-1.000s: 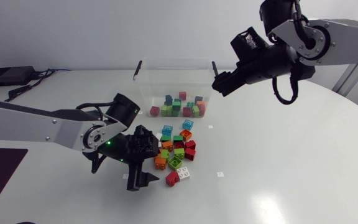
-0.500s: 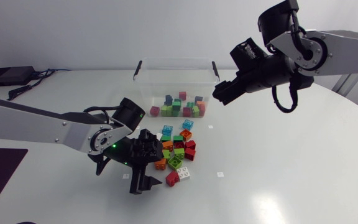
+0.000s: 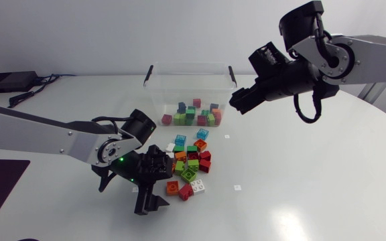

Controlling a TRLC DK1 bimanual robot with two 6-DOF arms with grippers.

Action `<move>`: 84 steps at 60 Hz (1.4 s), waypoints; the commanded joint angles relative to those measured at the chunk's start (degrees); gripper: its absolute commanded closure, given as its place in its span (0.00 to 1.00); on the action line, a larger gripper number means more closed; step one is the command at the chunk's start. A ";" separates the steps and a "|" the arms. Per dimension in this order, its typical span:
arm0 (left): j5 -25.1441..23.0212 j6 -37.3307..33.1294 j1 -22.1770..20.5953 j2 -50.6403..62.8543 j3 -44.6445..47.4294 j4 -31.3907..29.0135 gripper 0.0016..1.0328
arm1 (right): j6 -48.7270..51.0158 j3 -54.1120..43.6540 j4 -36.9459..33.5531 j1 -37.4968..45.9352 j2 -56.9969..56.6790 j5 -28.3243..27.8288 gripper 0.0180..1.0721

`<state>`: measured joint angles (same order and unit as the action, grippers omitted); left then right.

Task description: Place the duplo bricks in the container

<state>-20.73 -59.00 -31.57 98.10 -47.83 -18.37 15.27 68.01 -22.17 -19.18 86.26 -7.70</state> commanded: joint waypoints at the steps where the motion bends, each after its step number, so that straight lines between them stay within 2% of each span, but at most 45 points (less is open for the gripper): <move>1: -0.19 -1.82 0.37 1.56 0.02 -0.70 0.07 | 0.38 -1.83 0.46 -0.60 -1.18 -0.21 0.16; 21: -0.54 0.56 0.63 3.76 -1.38 -0.70 0.07 | 0.47 -2.88 0.55 -0.60 -1.97 -0.21 0.16; 32: -1.15 0.64 0.37 5.17 -3.23 -0.70 0.19 | 0.90 -4.81 0.46 -1.74 -3.11 -0.29 0.16; 40: -1.77 1.08 -0.24 5.34 -3.76 -0.70 0.33 | 1.17 -7.45 0.29 -2.62 -4.43 -0.29 0.16; 42: -1.77 1.08 -0.24 5.52 -3.85 -0.70 0.42 | 1.34 -8.24 0.29 -2.71 -4.78 -0.29 0.16; 46: -1.86 1.08 -0.16 5.52 -4.02 -0.70 0.49 | 1.43 -9.21 0.20 -2.88 -5.31 -0.29 0.16; 48: -1.94 1.08 -0.16 5.52 -4.02 -0.70 0.58 | 1.61 -10.18 0.11 -2.97 -5.75 -0.38 0.16; 54: -2.21 1.08 -0.07 5.34 -4.02 -0.88 0.74 | 1.96 -12.20 -0.24 -3.06 -6.28 -1.52 0.16; 73: -3.70 0.82 0.20 2.18 -2.44 -2.81 0.76 | 4.68 -18.79 -2.17 -7.89 -7.77 -3.28 0.16; 84: -3.70 0.47 1.60 -1.51 -1.65 -5.10 0.76 | 2.40 -16.77 -6.65 -11.93 -4.08 -3.28 0.16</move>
<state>-23.77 -58.33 -30.98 99.33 -50.37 -22.24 18.46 50.50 -26.57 -29.56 79.81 -10.72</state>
